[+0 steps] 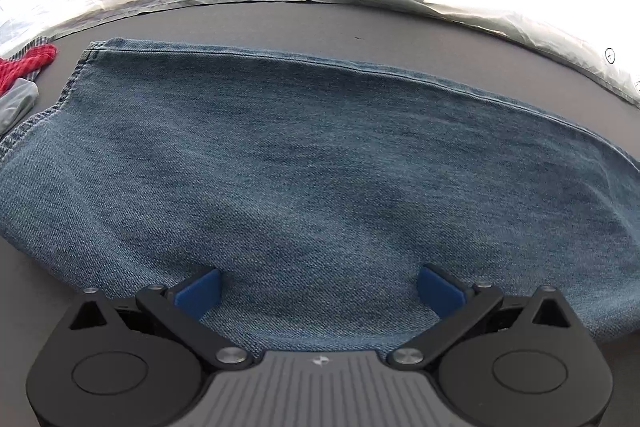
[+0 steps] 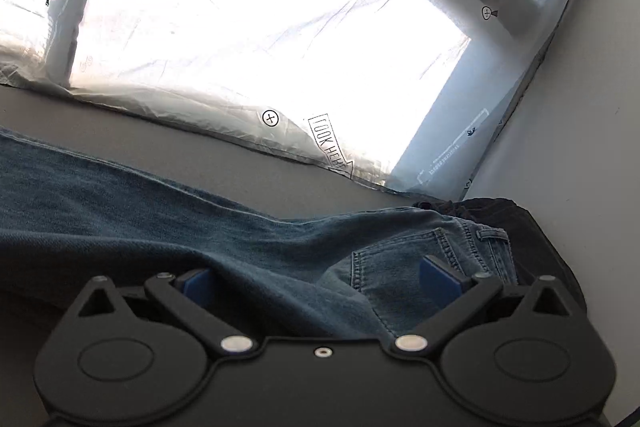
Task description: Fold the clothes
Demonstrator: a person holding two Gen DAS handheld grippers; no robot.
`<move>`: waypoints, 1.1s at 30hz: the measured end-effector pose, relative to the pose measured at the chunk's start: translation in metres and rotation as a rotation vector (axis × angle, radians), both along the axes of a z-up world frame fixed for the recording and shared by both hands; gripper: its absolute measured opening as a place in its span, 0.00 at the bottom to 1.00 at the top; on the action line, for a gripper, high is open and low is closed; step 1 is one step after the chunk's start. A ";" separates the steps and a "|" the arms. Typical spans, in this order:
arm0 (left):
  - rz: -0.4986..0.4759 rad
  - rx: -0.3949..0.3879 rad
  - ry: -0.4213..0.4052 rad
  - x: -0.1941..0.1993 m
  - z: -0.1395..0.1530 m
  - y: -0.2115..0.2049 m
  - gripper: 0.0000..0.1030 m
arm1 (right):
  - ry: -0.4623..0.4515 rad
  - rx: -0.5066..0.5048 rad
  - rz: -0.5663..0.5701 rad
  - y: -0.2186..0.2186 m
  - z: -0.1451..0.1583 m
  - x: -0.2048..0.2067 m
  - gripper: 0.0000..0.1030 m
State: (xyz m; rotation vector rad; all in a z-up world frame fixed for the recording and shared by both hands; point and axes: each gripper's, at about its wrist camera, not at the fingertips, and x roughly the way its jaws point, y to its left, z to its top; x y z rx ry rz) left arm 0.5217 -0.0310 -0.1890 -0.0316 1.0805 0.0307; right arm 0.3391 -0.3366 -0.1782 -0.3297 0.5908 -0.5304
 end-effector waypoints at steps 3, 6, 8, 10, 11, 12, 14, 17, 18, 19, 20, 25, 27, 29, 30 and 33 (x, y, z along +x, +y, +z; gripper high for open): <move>0.002 -0.001 -0.016 -0.003 0.000 0.000 1.00 | 0.100 -0.062 0.022 0.005 -0.023 0.002 1.00; 0.006 0.000 -0.027 -0.004 0.000 0.000 1.00 | 0.170 -0.111 0.031 0.008 -0.040 -0.003 1.00; 0.012 0.002 -0.028 -0.004 0.000 -0.001 1.00 | 0.191 -0.116 0.014 0.005 -0.045 -0.004 1.00; 0.019 0.005 -0.028 -0.003 0.000 -0.002 1.00 | 0.204 -0.111 -0.006 0.000 -0.048 -0.001 1.00; 0.022 0.007 -0.026 -0.003 0.000 -0.003 1.00 | 0.209 -0.104 -0.004 -0.002 -0.048 0.000 1.00; 0.024 0.009 -0.024 -0.002 0.001 -0.003 1.00 | 0.208 -0.109 0.002 -0.001 -0.047 0.000 1.00; 0.024 0.010 -0.018 -0.001 0.001 -0.003 1.00 | 0.215 -0.145 0.006 0.002 -0.045 -0.003 1.00; 0.022 0.010 -0.020 -0.002 0.001 -0.002 1.00 | 0.232 -0.180 -0.007 0.005 -0.044 -0.016 1.00; 0.023 0.010 -0.023 -0.002 0.000 -0.002 1.00 | 0.237 -0.185 -0.012 0.005 -0.044 -0.020 1.00; 0.025 0.011 -0.027 -0.003 0.000 -0.003 1.00 | 0.247 -0.192 -0.018 0.005 -0.046 -0.024 1.00; 0.028 0.013 -0.030 -0.003 0.000 -0.003 1.00 | 0.256 -0.194 -0.022 0.003 -0.048 -0.025 1.00; 0.042 0.018 -0.030 -0.001 -0.001 -0.003 1.00 | 0.257 -0.179 -0.019 -0.003 -0.049 -0.016 1.00; 0.040 0.018 -0.029 -0.001 0.000 -0.003 1.00 | 0.237 -0.188 0.007 0.001 -0.046 -0.009 1.00; 0.040 0.018 -0.028 -0.001 0.000 -0.003 1.00 | 0.180 -0.199 0.014 0.003 -0.038 -0.002 0.99; 0.040 0.018 -0.028 -0.001 0.000 -0.003 1.00 | 0.134 -0.198 0.010 0.002 -0.033 0.001 0.99; 0.037 0.017 -0.026 -0.001 0.000 -0.002 1.00 | 0.014 -0.110 -0.082 -0.009 -0.013 0.004 1.00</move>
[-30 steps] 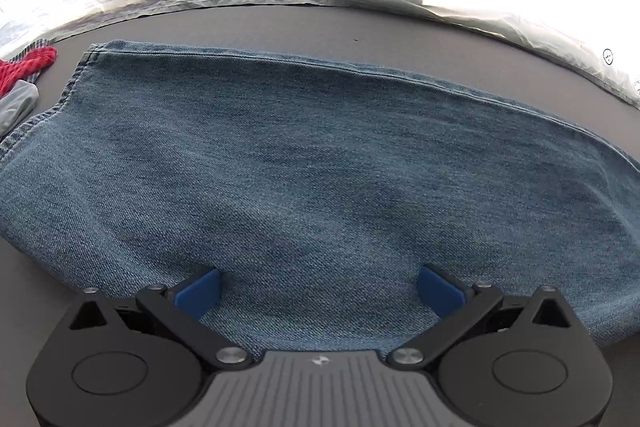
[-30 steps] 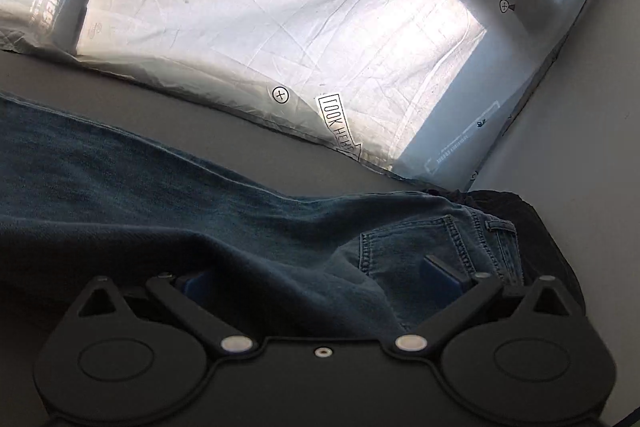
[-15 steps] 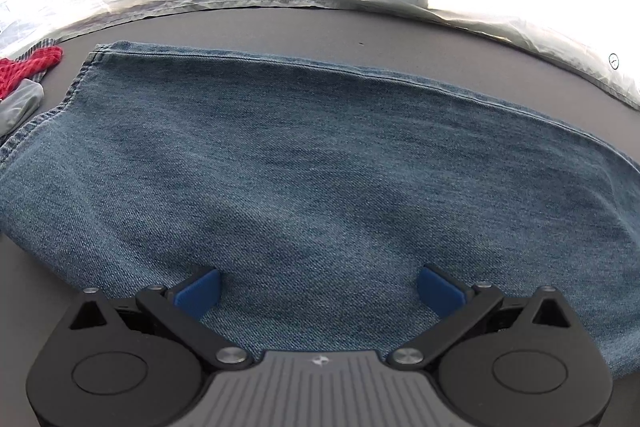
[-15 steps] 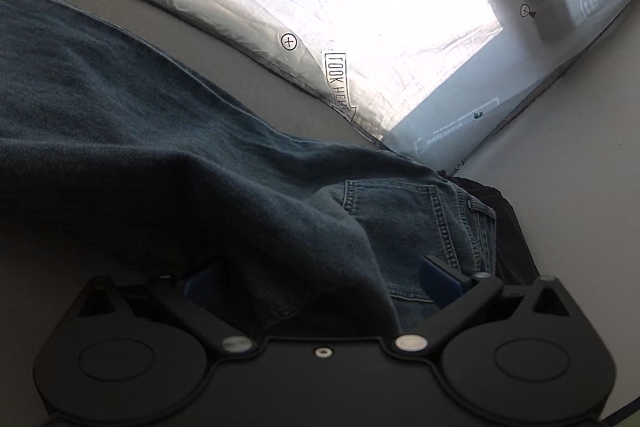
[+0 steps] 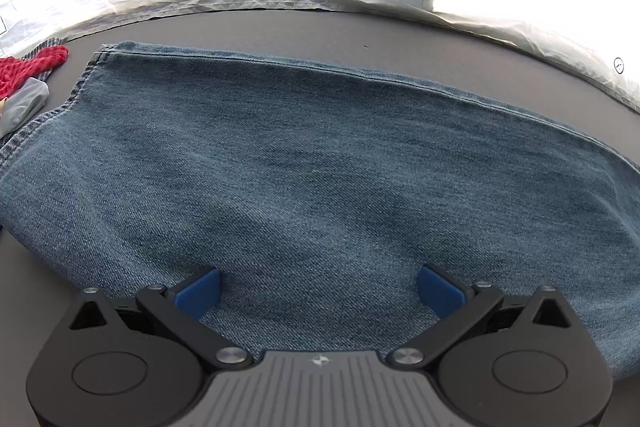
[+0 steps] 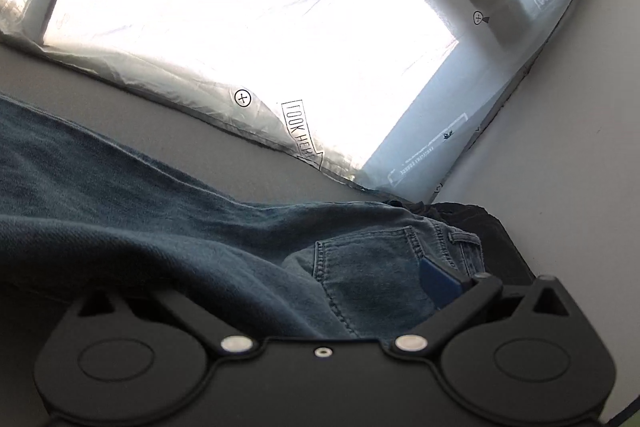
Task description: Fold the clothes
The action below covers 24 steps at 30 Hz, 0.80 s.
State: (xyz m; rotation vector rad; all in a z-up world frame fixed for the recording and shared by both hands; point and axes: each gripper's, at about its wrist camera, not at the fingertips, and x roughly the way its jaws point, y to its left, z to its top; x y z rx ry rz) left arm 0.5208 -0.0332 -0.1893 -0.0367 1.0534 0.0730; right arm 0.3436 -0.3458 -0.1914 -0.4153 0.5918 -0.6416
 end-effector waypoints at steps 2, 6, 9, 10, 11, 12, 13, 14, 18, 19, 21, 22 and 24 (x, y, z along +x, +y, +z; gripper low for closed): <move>0.001 0.000 -0.002 0.000 0.000 0.001 1.00 | 0.055 0.027 -0.014 -0.003 -0.006 0.006 1.00; 0.004 0.001 -0.005 -0.001 0.000 -0.001 1.00 | 0.271 -0.055 -0.022 -0.002 -0.042 0.015 1.00; 0.004 0.001 -0.005 0.000 -0.001 0.000 1.00 | 0.240 -0.022 -0.076 -0.009 -0.040 0.016 1.00; 0.004 0.001 -0.005 0.000 -0.001 0.000 1.00 | 0.239 -0.025 -0.092 -0.011 -0.040 0.018 1.00; 0.004 0.001 -0.004 0.000 -0.001 0.000 1.00 | 0.239 -0.025 -0.108 -0.014 -0.040 0.020 1.00; 0.004 0.001 -0.004 0.000 -0.001 0.000 1.00 | 0.241 -0.022 -0.121 -0.016 -0.040 0.021 1.00; 0.003 0.001 -0.003 0.000 0.000 0.000 1.00 | 0.244 -0.015 -0.134 -0.018 -0.039 0.020 1.00; 0.002 0.001 -0.002 0.000 0.000 0.000 1.00 | 0.244 -0.023 -0.145 -0.020 -0.038 0.018 1.00; 0.003 0.000 0.000 0.000 0.000 0.000 1.00 | 0.266 -0.133 -0.135 -0.004 -0.031 -0.002 1.00; 0.004 0.000 0.000 0.001 0.000 0.000 1.00 | 0.269 -0.158 -0.123 0.003 -0.030 -0.008 1.00; 0.004 0.000 -0.002 0.000 0.000 0.000 1.00 | 0.265 -0.202 -0.095 0.016 -0.027 -0.020 1.00; 0.004 0.000 -0.003 0.000 0.000 0.000 1.00 | 0.265 -0.218 -0.081 0.020 -0.026 -0.026 1.00; 0.005 0.000 -0.005 0.000 0.000 0.000 1.00 | 0.279 -0.217 -0.061 0.024 -0.027 -0.035 1.00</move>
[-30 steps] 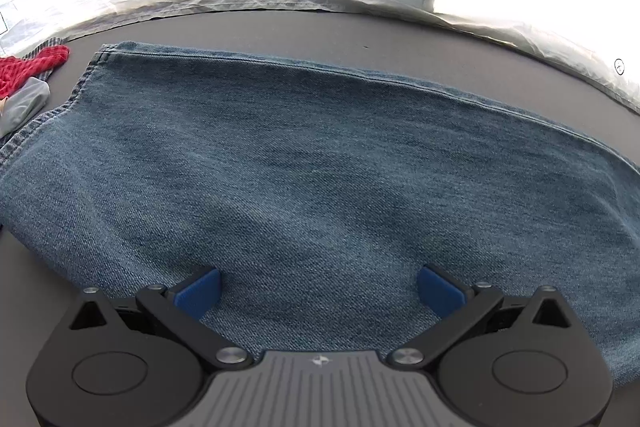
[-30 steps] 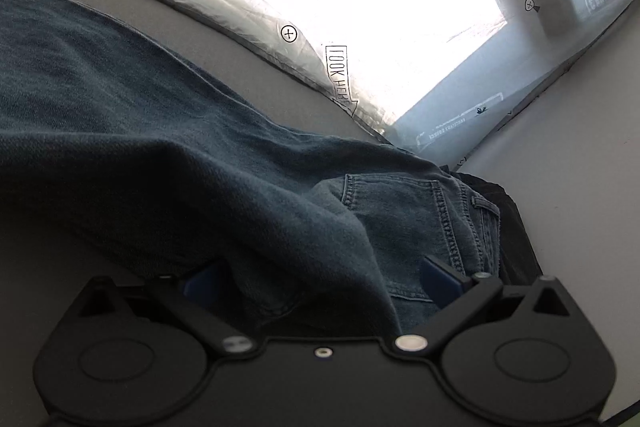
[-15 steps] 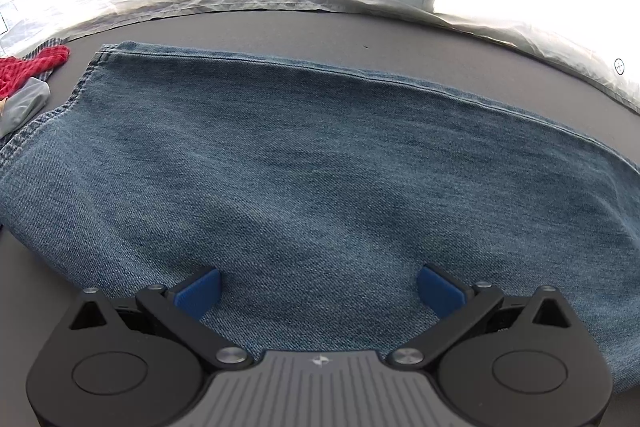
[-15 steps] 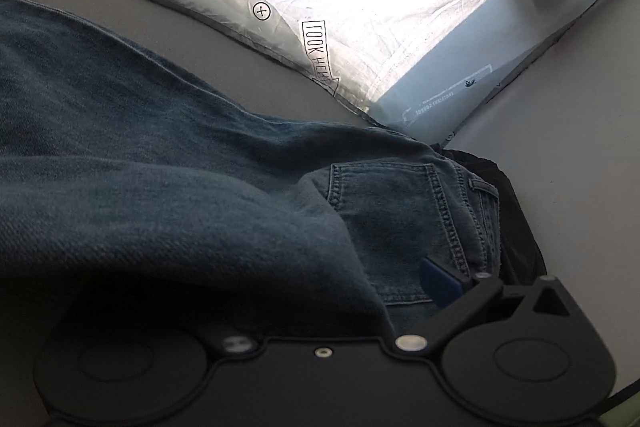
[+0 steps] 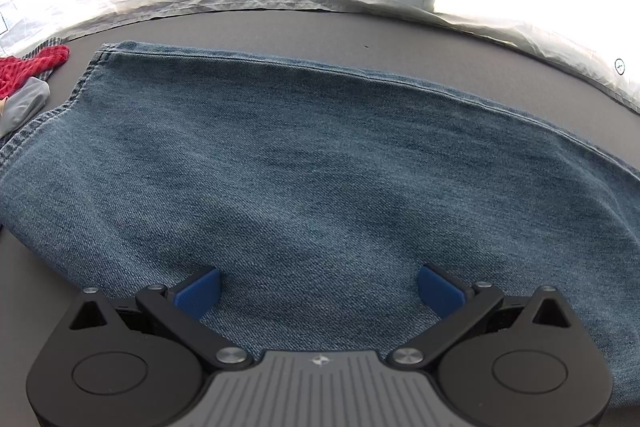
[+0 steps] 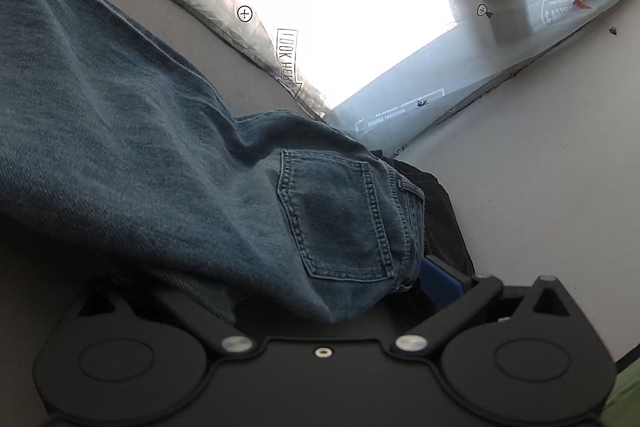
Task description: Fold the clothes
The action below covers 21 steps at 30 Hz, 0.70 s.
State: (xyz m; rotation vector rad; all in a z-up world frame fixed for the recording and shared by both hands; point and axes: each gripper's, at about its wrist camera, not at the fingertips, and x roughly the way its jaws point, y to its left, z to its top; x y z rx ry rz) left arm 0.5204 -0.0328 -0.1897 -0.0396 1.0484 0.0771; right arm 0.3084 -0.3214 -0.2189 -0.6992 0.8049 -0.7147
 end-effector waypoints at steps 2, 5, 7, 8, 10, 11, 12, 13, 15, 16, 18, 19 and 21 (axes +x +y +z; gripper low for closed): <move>0.001 0.000 -0.001 0.000 0.000 0.000 1.00 | 0.033 0.034 0.001 -0.001 -0.007 -0.003 1.00; -0.002 0.000 0.000 0.000 0.000 0.000 1.00 | 0.008 0.039 0.015 0.001 0.004 -0.004 0.99; 0.000 0.000 -0.003 -0.001 0.000 0.000 1.00 | 0.006 0.112 0.042 -0.001 0.007 -0.002 1.00; 0.002 0.000 -0.006 -0.001 0.000 0.000 1.00 | 0.023 0.158 0.054 -0.003 0.006 -0.001 1.00; 0.003 0.001 -0.009 -0.002 0.000 0.000 1.00 | 0.044 0.172 0.082 0.001 0.006 -0.006 0.99; 0.002 0.001 -0.009 -0.002 0.000 0.000 1.00 | 0.053 0.179 0.096 0.003 0.006 -0.009 0.99; 0.002 0.000 -0.009 -0.002 0.000 0.001 1.00 | 0.041 0.196 0.119 0.007 0.011 -0.014 0.99; 0.001 0.000 -0.009 -0.002 0.000 0.001 1.00 | 0.027 0.243 0.146 0.010 0.018 -0.019 0.99; 0.002 0.000 -0.012 -0.003 0.000 0.001 1.00 | -0.027 0.345 0.173 0.014 0.032 -0.029 0.99; 0.002 0.000 -0.014 -0.003 0.000 0.001 1.00 | -0.063 0.388 0.170 0.012 0.038 -0.032 0.99; 0.000 0.001 -0.013 -0.003 0.000 0.001 1.00 | -0.140 0.476 0.142 0.002 0.051 -0.038 0.99; -0.001 0.001 -0.012 -0.002 0.000 0.001 1.00 | -0.185 0.525 0.105 -0.007 0.057 -0.039 0.99; -0.001 0.001 -0.010 -0.002 0.000 0.001 1.00 | -0.294 0.658 0.001 -0.039 0.064 -0.041 0.99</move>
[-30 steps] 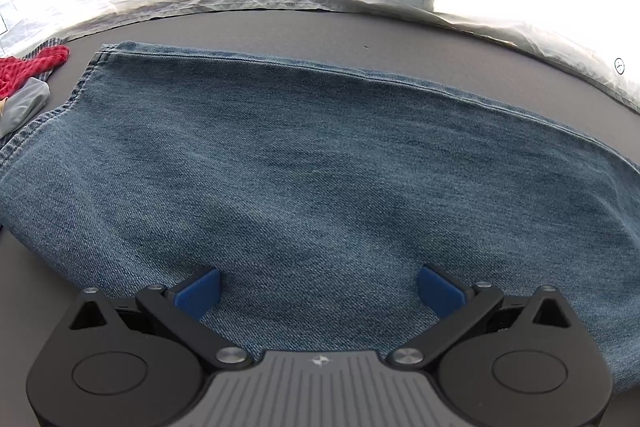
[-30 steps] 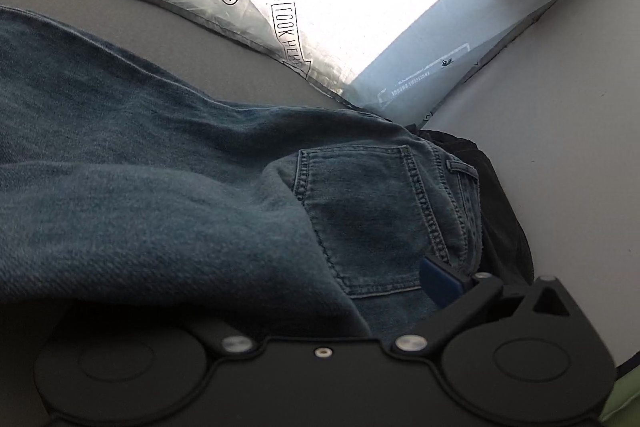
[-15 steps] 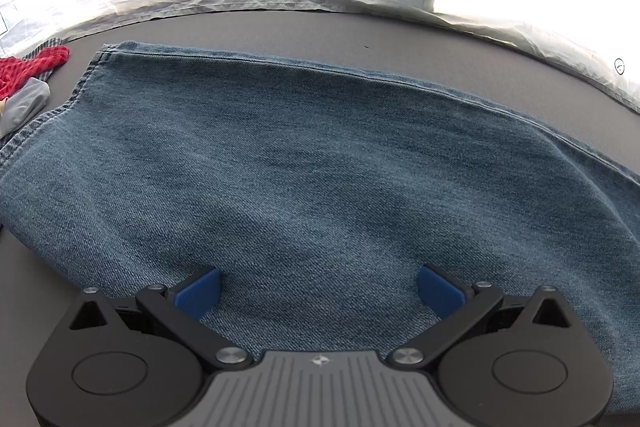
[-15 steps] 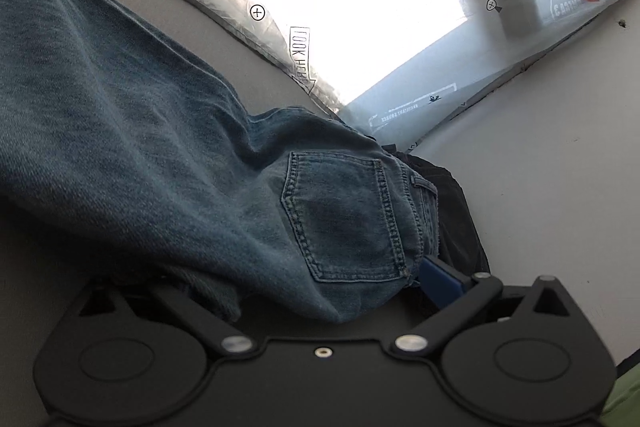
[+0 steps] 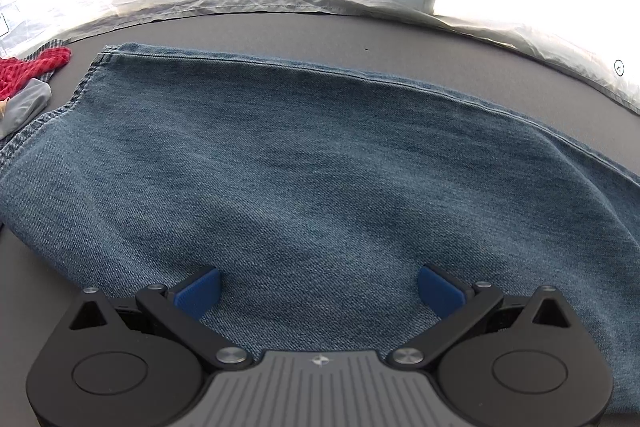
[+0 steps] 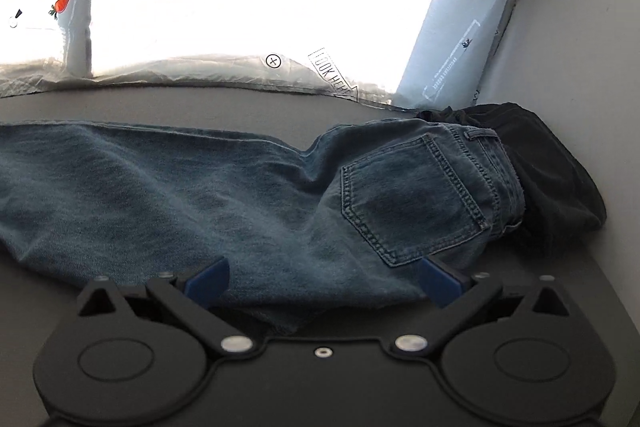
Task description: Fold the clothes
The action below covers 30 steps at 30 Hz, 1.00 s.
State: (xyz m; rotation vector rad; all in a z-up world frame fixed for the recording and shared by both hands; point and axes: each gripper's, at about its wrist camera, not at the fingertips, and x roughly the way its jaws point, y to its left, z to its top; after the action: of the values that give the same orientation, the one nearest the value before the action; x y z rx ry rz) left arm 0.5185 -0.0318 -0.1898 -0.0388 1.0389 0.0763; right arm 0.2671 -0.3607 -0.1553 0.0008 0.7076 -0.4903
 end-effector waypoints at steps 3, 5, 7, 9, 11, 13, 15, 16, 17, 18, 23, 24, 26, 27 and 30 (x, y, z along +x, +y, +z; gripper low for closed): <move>0.000 0.000 0.003 0.000 0.000 0.000 1.00 | -0.106 0.232 -0.195 -0.063 -0.002 -0.003 0.93; 0.000 0.000 0.005 0.000 0.000 0.000 1.00 | -0.181 0.341 -0.316 -0.109 -0.013 -0.005 0.92; 0.000 0.000 0.008 0.000 0.000 0.000 1.00 | -0.231 0.400 -0.415 -0.151 -0.025 -0.003 0.91; 0.000 0.000 0.012 0.001 0.000 0.001 1.00 | -0.269 0.432 -0.477 -0.185 -0.034 0.002 0.91; 0.002 0.000 0.017 0.002 0.000 0.001 1.00 | -0.306 0.470 -0.508 -0.214 -0.043 0.010 0.91; 0.006 0.001 0.022 0.002 0.000 0.001 1.00 | -0.328 0.518 -0.515 -0.238 -0.052 0.021 0.91; 0.011 0.002 0.027 0.003 0.000 0.001 1.00 | -0.326 0.566 -0.519 -0.254 -0.060 0.033 0.91; 0.014 0.002 0.029 0.004 -0.001 0.001 1.00 | -0.335 0.589 -0.512 -0.258 -0.063 0.037 0.91; 0.018 0.003 0.030 0.004 -0.001 0.001 1.00 | -0.348 0.609 -0.511 -0.261 -0.065 0.042 0.92; 0.022 0.004 0.031 0.004 0.000 0.001 1.00 | -0.350 0.617 -0.527 -0.263 -0.065 0.044 0.91; 0.050 0.013 0.034 0.007 -0.001 -0.002 1.00 | -0.424 0.610 -0.602 -0.268 -0.035 0.031 0.26; 0.055 0.014 0.035 0.007 -0.001 -0.002 1.00 | -0.464 0.589 -0.615 -0.266 -0.022 0.021 0.23; 0.057 0.014 0.032 0.006 -0.001 -0.002 1.00 | -0.496 0.557 -0.606 -0.264 -0.011 0.010 0.23; 0.057 0.014 0.031 0.006 -0.001 -0.002 1.00 | -0.483 0.535 -0.591 -0.264 -0.012 0.010 0.23; 0.062 0.016 0.020 0.003 -0.001 -0.001 1.00 | -0.306 0.453 -0.588 -0.264 -0.030 0.027 0.26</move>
State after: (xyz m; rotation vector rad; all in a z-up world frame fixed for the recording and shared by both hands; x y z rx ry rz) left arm 0.5212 -0.0330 -0.1905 -0.0561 1.0571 0.1411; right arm 0.2946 -0.6248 -0.1850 0.7122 0.4960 -0.8587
